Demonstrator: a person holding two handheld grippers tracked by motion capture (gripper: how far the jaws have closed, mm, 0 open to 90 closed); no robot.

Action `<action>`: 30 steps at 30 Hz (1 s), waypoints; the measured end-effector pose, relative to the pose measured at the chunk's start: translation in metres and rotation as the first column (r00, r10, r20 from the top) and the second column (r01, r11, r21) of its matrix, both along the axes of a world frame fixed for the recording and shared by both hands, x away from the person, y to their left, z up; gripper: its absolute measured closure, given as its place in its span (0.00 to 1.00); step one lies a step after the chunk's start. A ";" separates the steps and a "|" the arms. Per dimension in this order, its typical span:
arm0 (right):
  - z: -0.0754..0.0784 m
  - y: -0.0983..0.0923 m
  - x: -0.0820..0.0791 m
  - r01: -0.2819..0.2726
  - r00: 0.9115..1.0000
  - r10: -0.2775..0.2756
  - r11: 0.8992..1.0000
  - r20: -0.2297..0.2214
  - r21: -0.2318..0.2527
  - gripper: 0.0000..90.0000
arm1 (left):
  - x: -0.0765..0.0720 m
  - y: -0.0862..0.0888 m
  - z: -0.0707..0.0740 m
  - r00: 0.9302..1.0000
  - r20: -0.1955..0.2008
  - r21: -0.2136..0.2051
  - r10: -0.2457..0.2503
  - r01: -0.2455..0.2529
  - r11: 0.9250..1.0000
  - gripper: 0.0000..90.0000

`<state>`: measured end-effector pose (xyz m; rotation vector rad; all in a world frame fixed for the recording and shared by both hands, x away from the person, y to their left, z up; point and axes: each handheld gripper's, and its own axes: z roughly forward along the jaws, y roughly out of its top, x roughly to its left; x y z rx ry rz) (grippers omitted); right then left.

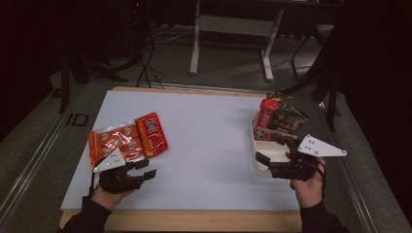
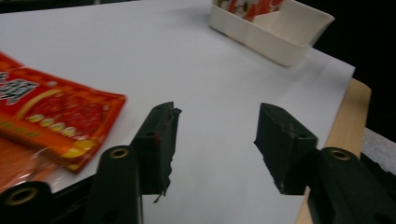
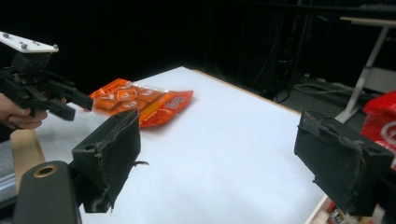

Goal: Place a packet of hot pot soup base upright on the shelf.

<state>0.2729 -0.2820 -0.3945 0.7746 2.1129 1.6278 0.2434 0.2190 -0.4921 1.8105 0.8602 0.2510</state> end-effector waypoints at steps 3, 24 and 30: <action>-0.005 0.002 -0.005 -0.002 1.000 0.002 1.000 -0.019 0.020 0.16 | 0.001 0.014 0.004 1.000 0.002 0.000 0.020 -0.020 1.000 0.67; -0.024 0.016 -0.021 -0.043 0.999 0.043 0.999 -0.033 -0.004 0.16 | 0.036 0.102 0.018 0.949 0.036 0.203 0.313 -0.313 0.928 1.00; -0.026 0.017 -0.021 -0.051 0.998 0.051 0.999 -0.039 0.000 0.16 | 0.054 0.121 0.010 0.935 0.056 0.232 0.350 -0.353 0.906 1.00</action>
